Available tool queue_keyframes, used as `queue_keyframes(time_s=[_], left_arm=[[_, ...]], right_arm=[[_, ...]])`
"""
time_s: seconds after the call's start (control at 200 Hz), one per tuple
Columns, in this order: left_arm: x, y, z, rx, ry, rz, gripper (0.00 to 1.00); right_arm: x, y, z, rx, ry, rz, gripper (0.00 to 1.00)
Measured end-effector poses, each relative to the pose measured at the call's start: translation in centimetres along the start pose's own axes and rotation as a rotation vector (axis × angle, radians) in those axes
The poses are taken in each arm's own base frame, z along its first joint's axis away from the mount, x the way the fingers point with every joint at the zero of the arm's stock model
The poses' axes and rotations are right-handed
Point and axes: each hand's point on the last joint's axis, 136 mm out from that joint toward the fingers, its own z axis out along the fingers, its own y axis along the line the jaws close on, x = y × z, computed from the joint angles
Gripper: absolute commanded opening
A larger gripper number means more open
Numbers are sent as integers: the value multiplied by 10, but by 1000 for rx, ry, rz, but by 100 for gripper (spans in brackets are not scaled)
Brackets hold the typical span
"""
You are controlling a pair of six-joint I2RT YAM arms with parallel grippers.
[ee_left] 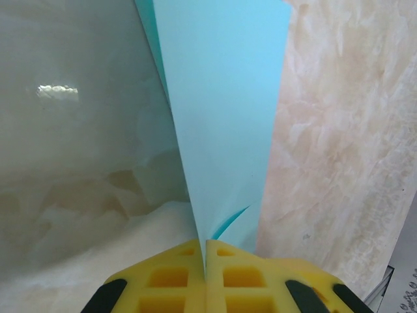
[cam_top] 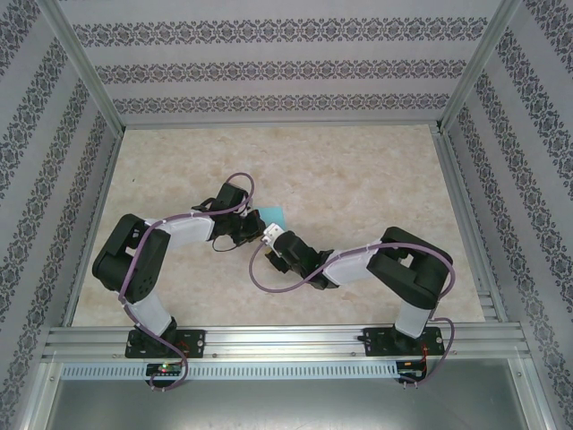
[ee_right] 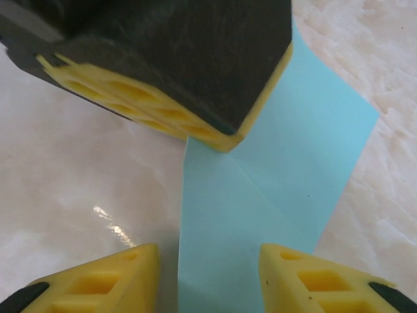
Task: Fold a paper plane with a square sheet of paper (pick it up from the middle)
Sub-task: Fold the wing for the fifth time at the center of the table.
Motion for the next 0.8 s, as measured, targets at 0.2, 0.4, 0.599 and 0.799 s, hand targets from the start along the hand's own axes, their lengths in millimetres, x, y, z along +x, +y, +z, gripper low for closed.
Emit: queue_keyframes(time_s=[0.2,0.4,0.599,0.799], left_arm=[[0,-1,0,0,-2,-10,3],[-2,-2,-2,0,-11,-16,3],[-1,-3,-7,-5,-19,-21,22],[-13,-3,-24,-5,-59,-33,48]], right_arm=[[-2,1,8,13,-28,-21,35],[-7,0,12,22,-52,-20,23],[-10,0,13,26,-63,-13,13],[-7,-1,10,-7,-63,13,9]])
